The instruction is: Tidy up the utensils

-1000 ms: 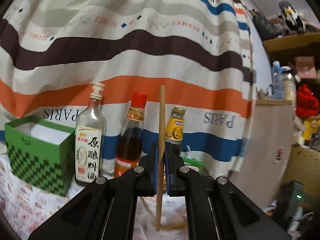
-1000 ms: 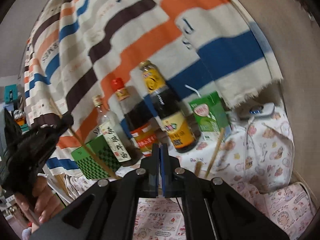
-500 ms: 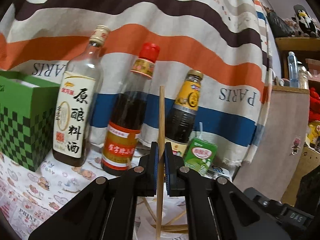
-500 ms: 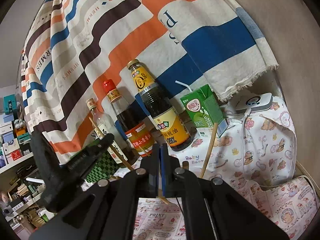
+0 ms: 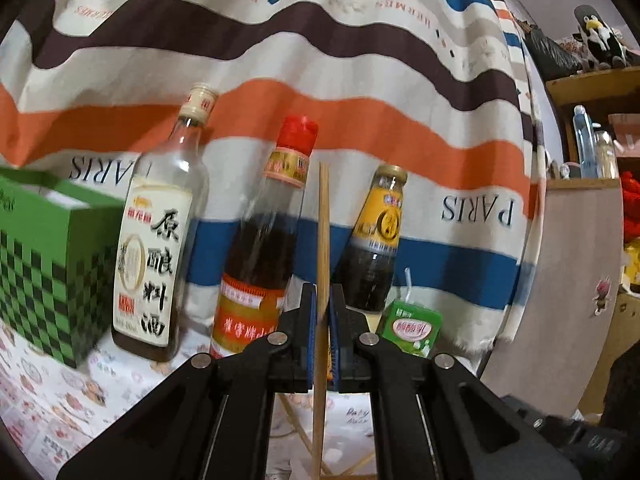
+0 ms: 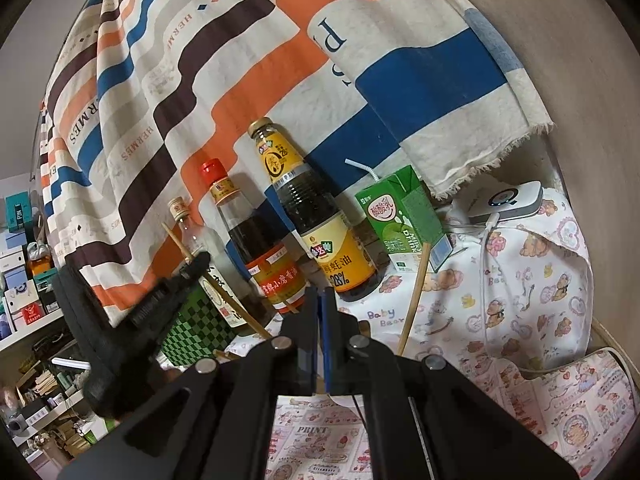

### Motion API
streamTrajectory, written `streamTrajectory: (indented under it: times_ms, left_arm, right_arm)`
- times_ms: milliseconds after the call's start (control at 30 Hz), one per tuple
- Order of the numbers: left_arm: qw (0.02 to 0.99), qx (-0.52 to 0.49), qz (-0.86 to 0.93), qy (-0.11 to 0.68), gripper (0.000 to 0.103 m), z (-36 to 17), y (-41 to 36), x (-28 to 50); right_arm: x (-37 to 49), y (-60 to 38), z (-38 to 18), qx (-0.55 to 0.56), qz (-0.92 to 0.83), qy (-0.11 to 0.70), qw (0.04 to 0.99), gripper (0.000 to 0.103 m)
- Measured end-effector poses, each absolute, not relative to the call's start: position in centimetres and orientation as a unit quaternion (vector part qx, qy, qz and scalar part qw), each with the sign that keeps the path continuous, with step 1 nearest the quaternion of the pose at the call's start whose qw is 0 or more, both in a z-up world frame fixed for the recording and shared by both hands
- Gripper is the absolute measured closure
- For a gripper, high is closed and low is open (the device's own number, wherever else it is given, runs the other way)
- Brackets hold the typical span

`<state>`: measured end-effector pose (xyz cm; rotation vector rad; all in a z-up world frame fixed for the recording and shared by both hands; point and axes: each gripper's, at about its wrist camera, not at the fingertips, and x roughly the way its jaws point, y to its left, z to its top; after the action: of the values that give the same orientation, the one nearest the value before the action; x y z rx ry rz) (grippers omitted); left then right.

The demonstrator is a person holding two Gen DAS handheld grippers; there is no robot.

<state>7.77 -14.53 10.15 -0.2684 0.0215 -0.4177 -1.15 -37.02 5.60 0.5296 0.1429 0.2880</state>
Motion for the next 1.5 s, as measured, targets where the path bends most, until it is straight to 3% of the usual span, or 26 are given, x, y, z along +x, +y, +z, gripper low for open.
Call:
streamTrajectory:
  times_ms: [400, 767, 833, 900, 1100, 1367, 1500]
  left_arm:
    - [0.97, -0.121, -0.211, 0.003, 0.098, 10.3, -15.8, 7.9]
    - [0.956, -0.074, -0.263, 0.108, 0.097, 6.8, -16.4, 8.3]
    - [0.956, -0.063, -0.261, 0.122, 0.091, 7.0, -16.0, 8.1]
    - [0.956, -0.055, -0.258, 0.127, 0.067, 7.3, -15.3, 7.4]
    - [0.963, -0.028, -0.241, 0.114, 0.033, 8.3, -12.1, 3.3]
    - [0.975, -0.032, -0.189, 0.11, 0.005, 8.0, -6.8, -1.2]
    - [0.979, -0.044, -0.163, 0.115, 0.004, 7.3, -4.5, -1.6]
  right_arm:
    - [-1.0, -36.8, 5.6, 0.258, 0.141, 0.073, 0.953, 0.102]
    - [-1.5, -36.8, 5.9, 0.255, 0.143, 0.063, 0.954, 0.102]
    - [-1.5, -37.0, 6.1, 0.257, 0.143, 0.059, 0.954, 0.102]
    - [-1.5, -37.3, 6.4, 0.262, 0.144, 0.053, 0.953, 0.102]
    - [-0.1, -36.3, 9.4, 0.236, 0.141, 0.036, 0.961, 0.102]
    - [4.9, -33.6, 9.2, 0.178, 0.114, 0.073, 0.975, 0.102]
    - [5.9, -33.0, 7.7, 0.165, 0.116, 0.104, 0.974, 0.102]
